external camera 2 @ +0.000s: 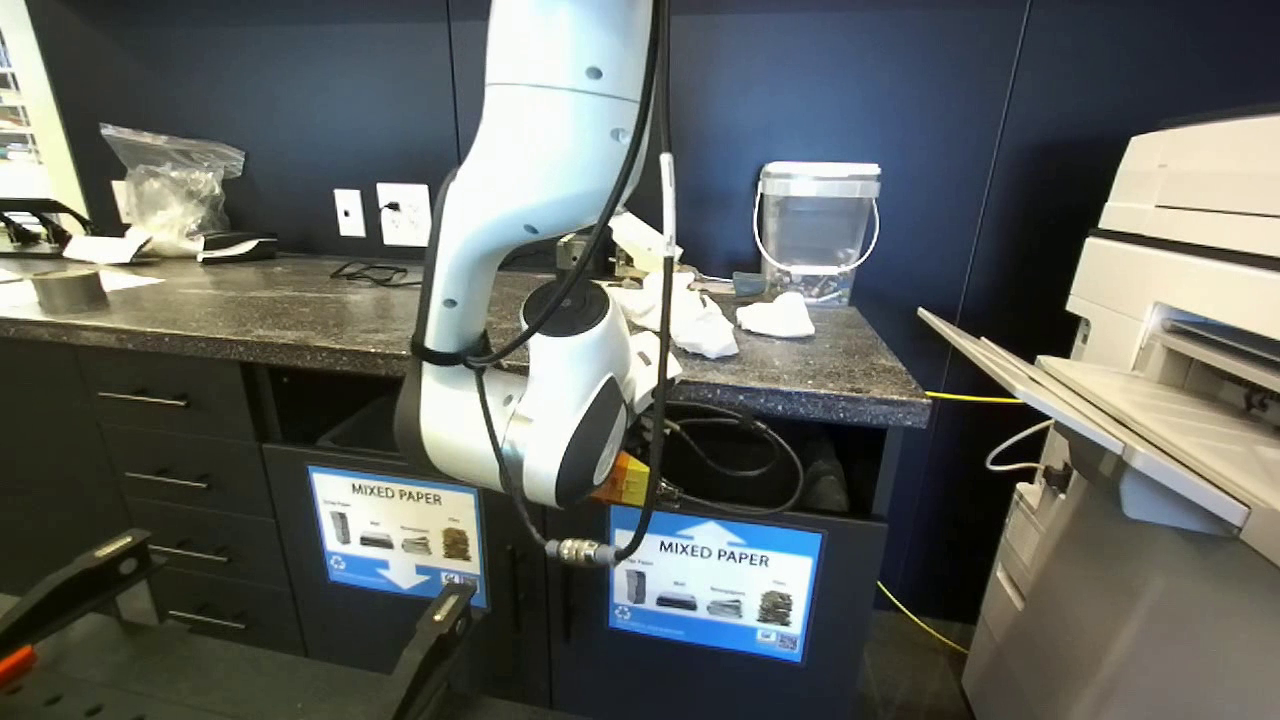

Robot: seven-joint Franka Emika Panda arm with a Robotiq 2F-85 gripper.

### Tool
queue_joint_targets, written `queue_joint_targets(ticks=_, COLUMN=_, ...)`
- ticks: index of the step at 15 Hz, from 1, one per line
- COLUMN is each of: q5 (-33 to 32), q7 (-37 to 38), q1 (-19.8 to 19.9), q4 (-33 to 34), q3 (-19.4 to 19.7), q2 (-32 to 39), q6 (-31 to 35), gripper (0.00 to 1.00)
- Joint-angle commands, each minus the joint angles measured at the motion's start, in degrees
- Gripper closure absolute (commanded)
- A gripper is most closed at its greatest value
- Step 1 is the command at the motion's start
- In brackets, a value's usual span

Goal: Put the papers on the counter into the recycle bin

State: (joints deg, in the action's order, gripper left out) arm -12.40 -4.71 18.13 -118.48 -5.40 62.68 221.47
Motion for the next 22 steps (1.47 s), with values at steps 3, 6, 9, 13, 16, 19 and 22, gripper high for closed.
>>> queue_joint_targets(ticks=3, q5=-0.21, q7=4.69, q1=-2.03, q4=9.99, q3=1.25, q2=7.58, q6=3.52, gripper=0.9)
queue_joint_targets(ticks=6, q5=-0.11, q7=5.16, q1=-3.01, q4=15.13, q3=1.42, q2=9.88, q6=2.32, gripper=0.9)
queue_joint_targets(ticks=9, q5=0.12, q7=5.42, q1=-3.76, q4=18.16, q3=1.76, q2=11.6, q6=2.07, gripper=0.91)
queue_joint_targets(ticks=13, q5=0.85, q7=5.25, q1=-4.95, q4=20.69, q3=2.5, q2=13.55, q6=2.25, gripper=0.91)
queue_joint_targets(ticks=16, q5=0.99, q7=5.22, q1=-5.54, q4=21.65, q3=2.86, q2=14.51, q6=2.58, gripper=0.91)
queue_joint_targets(ticks=19, q5=0.82, q7=5.43, q1=-5.68, q4=22.23, q3=2.98, q2=15.0, q6=2.39, gripper=0.91)
queue_joint_targets(ticks=22, q5=0.05, q7=5.99, q1=-5.22, q4=22.02, q3=2.74, q2=15.08, q6=2.13, gripper=0.58)
